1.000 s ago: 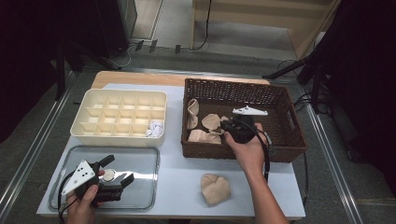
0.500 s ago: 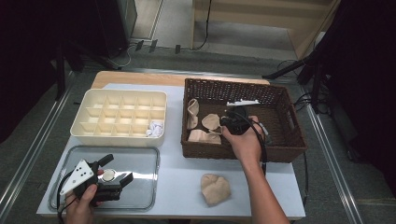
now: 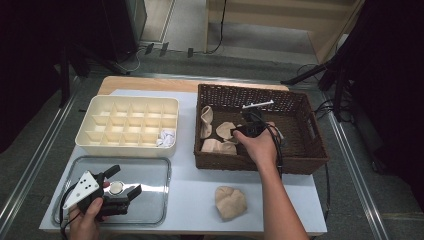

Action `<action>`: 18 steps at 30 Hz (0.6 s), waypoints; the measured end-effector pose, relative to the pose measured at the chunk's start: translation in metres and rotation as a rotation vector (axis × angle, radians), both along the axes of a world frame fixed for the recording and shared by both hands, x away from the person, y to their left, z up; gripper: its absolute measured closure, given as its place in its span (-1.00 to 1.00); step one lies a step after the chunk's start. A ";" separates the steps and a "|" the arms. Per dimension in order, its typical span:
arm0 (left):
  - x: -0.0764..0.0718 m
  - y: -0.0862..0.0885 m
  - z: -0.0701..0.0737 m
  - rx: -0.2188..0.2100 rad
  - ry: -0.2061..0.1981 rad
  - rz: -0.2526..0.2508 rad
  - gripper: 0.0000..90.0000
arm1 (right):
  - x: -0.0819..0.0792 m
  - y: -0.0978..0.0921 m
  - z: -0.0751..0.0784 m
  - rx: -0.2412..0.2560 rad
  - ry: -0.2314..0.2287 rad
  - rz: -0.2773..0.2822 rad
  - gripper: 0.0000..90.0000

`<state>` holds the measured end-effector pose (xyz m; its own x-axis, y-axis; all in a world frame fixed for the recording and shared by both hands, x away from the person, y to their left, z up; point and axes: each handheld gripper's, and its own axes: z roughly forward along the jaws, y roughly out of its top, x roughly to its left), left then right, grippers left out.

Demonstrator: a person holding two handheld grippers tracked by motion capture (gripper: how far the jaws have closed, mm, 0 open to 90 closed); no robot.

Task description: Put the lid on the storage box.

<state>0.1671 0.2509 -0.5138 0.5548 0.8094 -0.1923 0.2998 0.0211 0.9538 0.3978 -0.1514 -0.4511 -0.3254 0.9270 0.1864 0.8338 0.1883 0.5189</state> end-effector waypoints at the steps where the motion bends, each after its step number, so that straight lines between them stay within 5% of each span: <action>1: 0.000 0.000 0.000 -0.002 -0.001 -0.002 -1.00 | 0.001 0.001 -0.001 -0.013 0.016 0.000 0.15; 5: 0.000 -0.001 0.000 0.002 -0.004 -0.003 -1.00 | 0.005 0.005 -0.007 -0.079 0.071 0.005 0.63; 8: -0.001 0.000 0.001 -0.004 -0.006 0.001 -1.00 | 0.003 0.006 -0.005 -0.110 0.052 0.000 0.95; 12: -0.001 0.000 0.000 -0.002 -0.004 0.001 -1.00 | -0.002 0.007 -0.001 -0.131 -0.031 -0.002 0.98; 18: 0.000 -0.001 0.000 0.001 -0.002 -0.001 -1.00 | -0.012 0.000 0.011 -0.043 -0.153 0.011 0.98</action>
<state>0.1670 0.2495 -0.5139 0.5564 0.8089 -0.1901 0.2975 0.0197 0.9545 0.3856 -0.1516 -0.4397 -0.3567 0.9294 0.0946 0.7438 0.2213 0.6307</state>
